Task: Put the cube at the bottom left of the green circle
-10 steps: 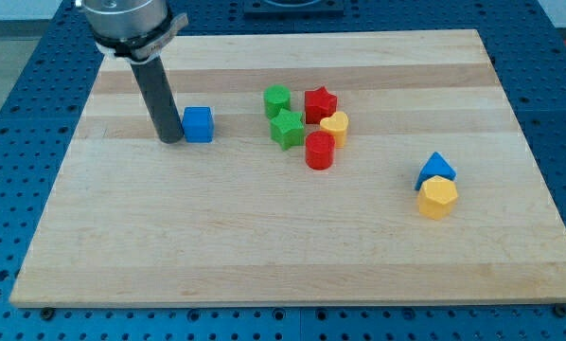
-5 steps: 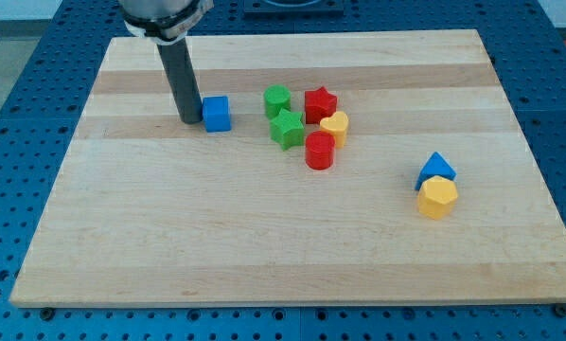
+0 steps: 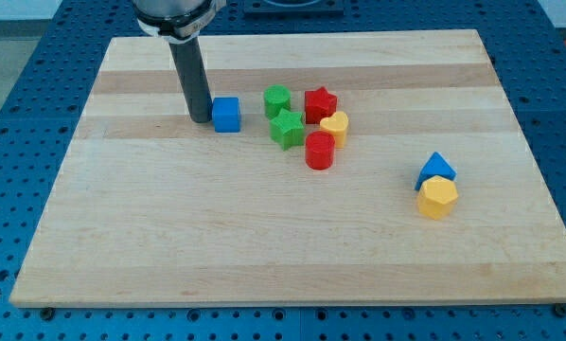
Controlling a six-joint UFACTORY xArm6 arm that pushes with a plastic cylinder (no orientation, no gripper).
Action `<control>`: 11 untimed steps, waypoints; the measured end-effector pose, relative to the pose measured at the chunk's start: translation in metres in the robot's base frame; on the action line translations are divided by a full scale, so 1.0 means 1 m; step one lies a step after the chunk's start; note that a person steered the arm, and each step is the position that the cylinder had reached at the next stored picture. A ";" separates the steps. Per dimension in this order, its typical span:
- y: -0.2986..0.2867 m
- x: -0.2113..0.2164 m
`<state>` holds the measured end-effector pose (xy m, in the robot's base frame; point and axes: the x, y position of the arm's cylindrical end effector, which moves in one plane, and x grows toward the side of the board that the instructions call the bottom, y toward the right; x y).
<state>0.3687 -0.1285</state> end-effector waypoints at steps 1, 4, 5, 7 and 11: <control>0.005 -0.002; 0.035 -0.007; 0.034 -0.007; 0.030 -0.010; 0.001 -0.019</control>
